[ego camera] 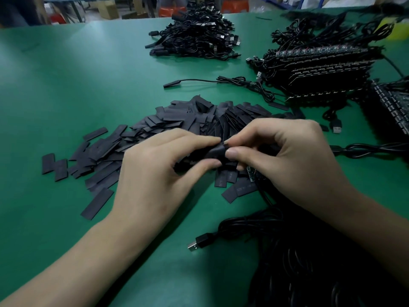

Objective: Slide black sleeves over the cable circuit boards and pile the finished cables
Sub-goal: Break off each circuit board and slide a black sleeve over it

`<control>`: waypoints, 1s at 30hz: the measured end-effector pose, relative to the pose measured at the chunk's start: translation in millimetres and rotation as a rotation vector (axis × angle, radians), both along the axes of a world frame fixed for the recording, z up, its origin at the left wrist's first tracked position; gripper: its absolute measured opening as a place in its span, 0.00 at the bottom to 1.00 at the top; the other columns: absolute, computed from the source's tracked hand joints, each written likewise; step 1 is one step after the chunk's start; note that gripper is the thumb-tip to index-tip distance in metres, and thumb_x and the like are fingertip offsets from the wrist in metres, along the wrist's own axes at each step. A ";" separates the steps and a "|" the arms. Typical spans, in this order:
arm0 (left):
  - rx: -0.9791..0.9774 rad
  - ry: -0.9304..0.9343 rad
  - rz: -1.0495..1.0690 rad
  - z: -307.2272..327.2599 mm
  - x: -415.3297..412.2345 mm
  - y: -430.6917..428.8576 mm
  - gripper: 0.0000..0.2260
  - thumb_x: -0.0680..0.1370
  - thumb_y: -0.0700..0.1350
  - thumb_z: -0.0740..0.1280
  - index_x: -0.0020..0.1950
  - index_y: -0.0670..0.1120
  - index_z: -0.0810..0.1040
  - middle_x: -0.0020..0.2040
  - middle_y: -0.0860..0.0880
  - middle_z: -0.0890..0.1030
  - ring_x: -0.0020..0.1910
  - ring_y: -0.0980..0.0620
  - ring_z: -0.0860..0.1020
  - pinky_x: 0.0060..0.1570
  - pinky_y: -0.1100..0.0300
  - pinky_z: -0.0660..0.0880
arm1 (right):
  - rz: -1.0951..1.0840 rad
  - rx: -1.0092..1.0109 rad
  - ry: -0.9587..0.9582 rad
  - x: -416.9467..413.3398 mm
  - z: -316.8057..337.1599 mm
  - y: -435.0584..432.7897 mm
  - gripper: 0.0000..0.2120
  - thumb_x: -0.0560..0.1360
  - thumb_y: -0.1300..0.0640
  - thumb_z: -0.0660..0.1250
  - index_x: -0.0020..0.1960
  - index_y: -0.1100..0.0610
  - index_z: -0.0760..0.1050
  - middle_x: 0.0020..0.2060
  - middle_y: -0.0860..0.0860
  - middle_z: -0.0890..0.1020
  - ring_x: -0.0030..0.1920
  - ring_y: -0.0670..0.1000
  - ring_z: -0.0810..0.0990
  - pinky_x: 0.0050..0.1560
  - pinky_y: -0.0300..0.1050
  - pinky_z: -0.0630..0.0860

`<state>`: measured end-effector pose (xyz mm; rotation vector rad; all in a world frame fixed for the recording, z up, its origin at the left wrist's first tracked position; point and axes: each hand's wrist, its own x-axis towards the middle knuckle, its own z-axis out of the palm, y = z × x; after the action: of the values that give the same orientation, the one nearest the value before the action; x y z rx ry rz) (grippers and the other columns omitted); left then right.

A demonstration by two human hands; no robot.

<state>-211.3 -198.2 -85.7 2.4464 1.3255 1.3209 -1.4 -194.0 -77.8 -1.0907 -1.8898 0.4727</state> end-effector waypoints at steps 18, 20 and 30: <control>-0.233 0.053 -0.151 -0.9 -3.9 4.7 0.10 0.71 0.48 0.79 0.52 0.51 0.88 0.46 0.60 0.85 0.46 0.66 0.81 0.51 0.72 0.74 | 0.083 0.170 -0.413 8.7 4.8 2.1 0.04 0.77 0.52 0.71 0.46 0.50 0.84 0.41 0.43 0.82 0.40 0.48 0.81 0.40 0.52 0.78; -0.295 0.023 -0.179 -2.5 -4.5 6.3 0.10 0.70 0.48 0.79 0.51 0.53 0.88 0.45 0.62 0.85 0.46 0.67 0.82 0.50 0.73 0.73 | 0.118 0.171 -0.467 9.7 6.4 3.2 0.05 0.79 0.51 0.70 0.47 0.50 0.84 0.43 0.43 0.82 0.41 0.48 0.82 0.40 0.53 0.78; -0.565 -0.160 -0.285 -5.6 -6.9 10.3 0.09 0.69 0.52 0.76 0.48 0.57 0.87 0.42 0.62 0.86 0.42 0.67 0.82 0.46 0.72 0.75 | 0.180 0.209 -0.561 15.8 13.3 5.4 0.06 0.79 0.50 0.70 0.49 0.50 0.85 0.43 0.43 0.82 0.41 0.50 0.83 0.38 0.53 0.78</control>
<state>-218.3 -187.9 -91.3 2.0012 1.0733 0.8962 14.4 -188.5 -64.5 -0.9811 -2.4769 0.0568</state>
